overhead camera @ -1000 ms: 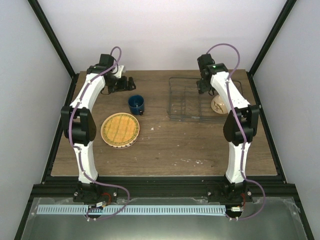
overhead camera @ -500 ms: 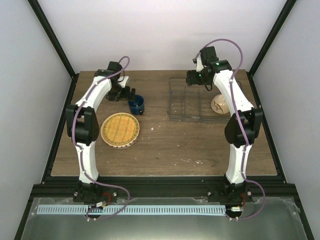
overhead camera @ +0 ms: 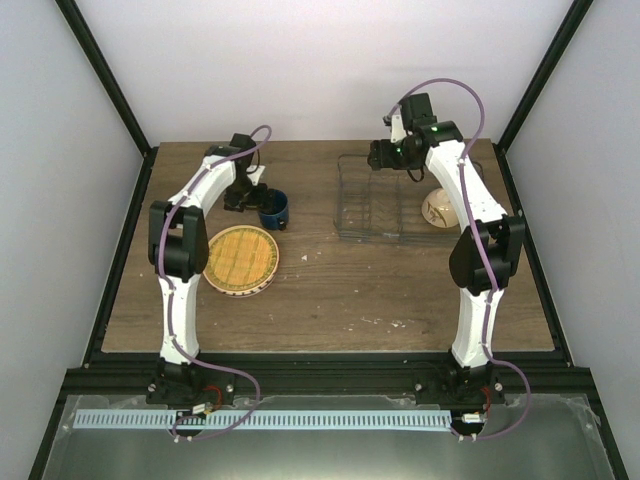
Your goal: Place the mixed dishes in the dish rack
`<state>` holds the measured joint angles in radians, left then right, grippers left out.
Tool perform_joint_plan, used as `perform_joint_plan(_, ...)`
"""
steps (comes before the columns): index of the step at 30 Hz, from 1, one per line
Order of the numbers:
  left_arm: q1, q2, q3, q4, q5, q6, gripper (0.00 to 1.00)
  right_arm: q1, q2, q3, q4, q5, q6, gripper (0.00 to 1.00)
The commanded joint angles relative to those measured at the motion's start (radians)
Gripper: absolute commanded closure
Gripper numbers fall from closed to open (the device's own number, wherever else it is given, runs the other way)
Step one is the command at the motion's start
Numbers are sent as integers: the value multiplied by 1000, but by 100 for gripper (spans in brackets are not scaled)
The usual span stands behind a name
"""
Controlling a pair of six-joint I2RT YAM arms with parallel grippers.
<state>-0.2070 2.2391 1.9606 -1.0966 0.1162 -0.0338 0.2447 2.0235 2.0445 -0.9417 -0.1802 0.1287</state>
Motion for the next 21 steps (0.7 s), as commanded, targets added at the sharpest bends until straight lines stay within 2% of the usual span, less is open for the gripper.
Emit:
perform_joint_plan(1, -6, 30, 48, -9, -2, 5, 32, 4, -38, -17, 15, -5, 9, 22)
perform_joint_plan(3, -5, 36, 53, -11, 0, 4, 46, 4, -36, -22, 15, -3, 11, 22)
perform_joint_plan(5, -5, 39, 54, -9, 3, 5, 56, 4, -34, -22, 15, -4, 11, 22)
perform_joint_plan(13, -6, 56, 49, 4, 49, 3, 81, 5, -32, -14, 22, -15, 16, 23)
perform_joint_plan(17, -4, 48, 56, 13, 82, -4, 98, 4, -40, -13, 28, -70, 18, 23)
perform_joint_plan(21, 18, 10, 47, 38, 152, -17, 100, 4, -57, -30, 53, -189, 25, 22)
